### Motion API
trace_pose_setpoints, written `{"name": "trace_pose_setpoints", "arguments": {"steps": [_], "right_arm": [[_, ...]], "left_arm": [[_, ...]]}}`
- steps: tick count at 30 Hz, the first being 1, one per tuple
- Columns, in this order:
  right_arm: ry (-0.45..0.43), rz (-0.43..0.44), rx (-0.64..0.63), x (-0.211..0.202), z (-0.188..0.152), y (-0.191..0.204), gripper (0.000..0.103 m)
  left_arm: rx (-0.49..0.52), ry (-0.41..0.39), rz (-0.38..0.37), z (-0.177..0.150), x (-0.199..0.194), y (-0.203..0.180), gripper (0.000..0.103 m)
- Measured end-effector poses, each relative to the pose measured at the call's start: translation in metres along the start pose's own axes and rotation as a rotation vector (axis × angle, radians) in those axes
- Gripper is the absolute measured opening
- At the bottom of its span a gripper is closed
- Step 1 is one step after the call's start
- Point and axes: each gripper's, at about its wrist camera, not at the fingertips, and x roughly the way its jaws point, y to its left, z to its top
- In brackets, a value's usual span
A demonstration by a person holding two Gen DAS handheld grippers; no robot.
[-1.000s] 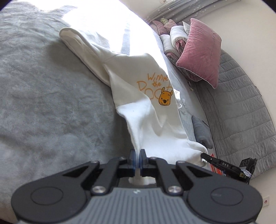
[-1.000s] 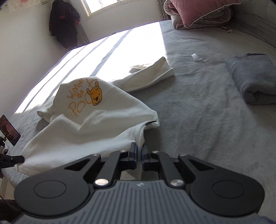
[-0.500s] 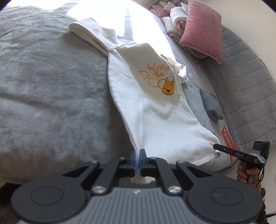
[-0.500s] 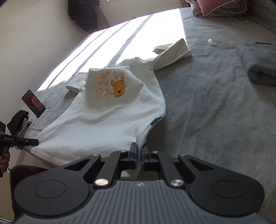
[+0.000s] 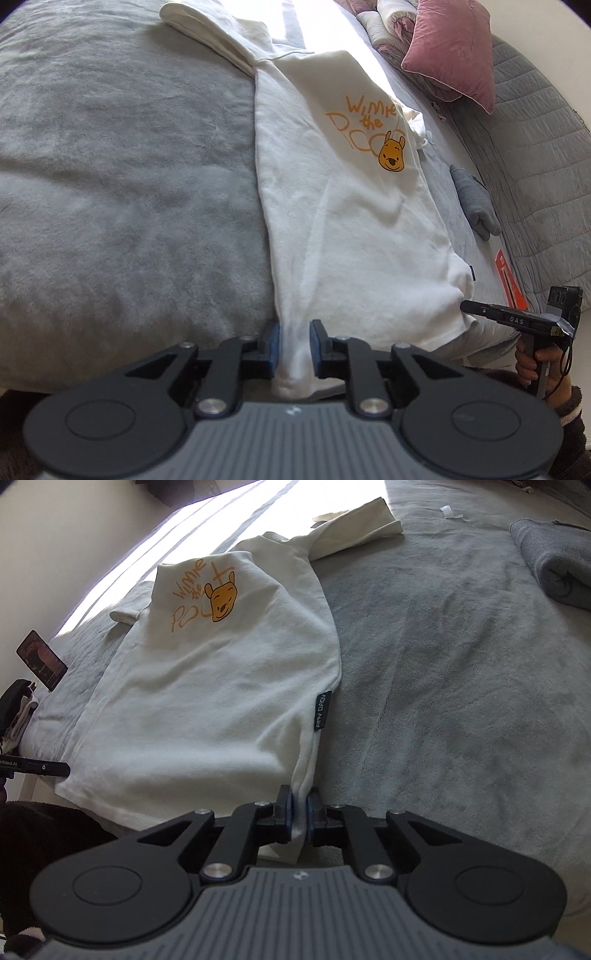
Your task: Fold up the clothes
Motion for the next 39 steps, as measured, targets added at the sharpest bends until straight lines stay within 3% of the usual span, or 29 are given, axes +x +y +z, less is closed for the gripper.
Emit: {"name": "trace_pose_setpoints", "arguments": {"steps": [2,4,6,13,22,27,31,39], "right_arm": [[-0.014,-0.005,-0.006,-0.002,0.01,0.0,0.02],[-0.036,-0.014,-0.012,-0.002,0.023,0.001,0.038],[-0.058,-0.024,-0.018,-0.003,0.037,0.002,0.044],[-0.134,-0.055,-0.041,-0.005,0.084,0.006,0.044],[-0.162,-0.044,-0.087,0.03,0.138,0.027,0.044],[-0.178,-0.049,-0.136,0.052,0.164,0.038,0.05],[-0.196,-0.055,-0.176,0.071,0.185,0.046,0.052],[-0.236,-0.071,-0.256,0.106,0.222,0.052,0.06]], "left_arm": [[0.018,-0.022,-0.004,0.007,-0.004,-0.004,0.044],[0.04,-0.046,0.009,0.019,-0.007,-0.008,0.047],[0.049,-0.067,0.021,0.033,-0.007,-0.009,0.05],[0.052,-0.13,0.062,0.089,0.006,-0.007,0.055],[0.132,-0.162,0.103,0.147,0.028,-0.022,0.064],[0.217,-0.214,0.133,0.184,0.039,-0.034,0.075],[0.309,-0.258,0.169,0.217,0.051,-0.044,0.077],[0.485,-0.261,0.275,0.268,0.094,-0.047,0.078]]}}
